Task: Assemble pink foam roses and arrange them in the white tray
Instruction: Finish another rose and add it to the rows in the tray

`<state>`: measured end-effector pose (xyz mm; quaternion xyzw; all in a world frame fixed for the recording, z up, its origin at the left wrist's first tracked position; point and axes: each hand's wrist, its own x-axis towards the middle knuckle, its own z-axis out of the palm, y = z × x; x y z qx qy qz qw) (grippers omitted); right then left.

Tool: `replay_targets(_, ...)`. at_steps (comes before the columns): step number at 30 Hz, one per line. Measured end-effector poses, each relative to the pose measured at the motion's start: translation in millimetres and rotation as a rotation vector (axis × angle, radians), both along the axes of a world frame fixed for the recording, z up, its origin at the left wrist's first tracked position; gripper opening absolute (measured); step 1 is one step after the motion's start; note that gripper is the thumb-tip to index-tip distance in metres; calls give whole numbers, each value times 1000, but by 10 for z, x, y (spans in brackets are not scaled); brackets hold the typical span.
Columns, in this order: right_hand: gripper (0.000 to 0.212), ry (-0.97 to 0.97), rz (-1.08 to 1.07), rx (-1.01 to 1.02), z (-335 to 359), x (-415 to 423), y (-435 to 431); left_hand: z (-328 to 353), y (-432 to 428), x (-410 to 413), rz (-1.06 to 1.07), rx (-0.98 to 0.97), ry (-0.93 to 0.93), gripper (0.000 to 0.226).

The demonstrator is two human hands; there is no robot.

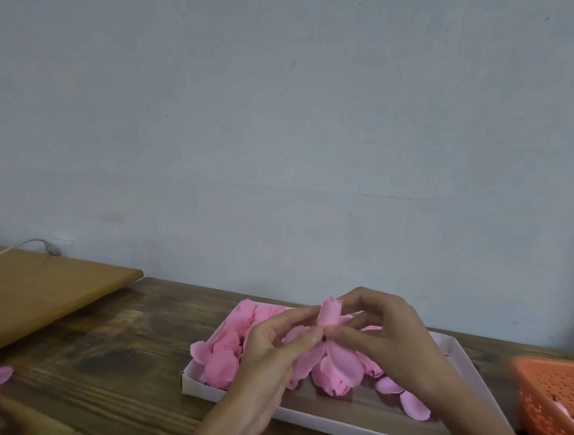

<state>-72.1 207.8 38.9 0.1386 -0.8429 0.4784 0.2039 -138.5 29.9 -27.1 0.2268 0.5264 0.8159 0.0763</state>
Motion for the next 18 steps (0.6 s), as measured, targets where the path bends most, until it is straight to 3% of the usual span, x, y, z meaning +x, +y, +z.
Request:
replay_targets(5, 17, 18, -70, -22, -1, 11, -25, 30, 2, 27, -32, -3, -5, 53)
replay_targets(8, 22, 45, -110, -17, -2, 5, -27, 30, 1, 21, -29, 2, -9, 47)
replay_targets(11, 26, 62, -102, 3, 11, 9, -15, 18, -5, 3, -46, -5, 2, 35)
replay_targets(18, 37, -17, -2, -48, 90, 59, 0, 66, -43, 0, -77, -85, 34, 45)
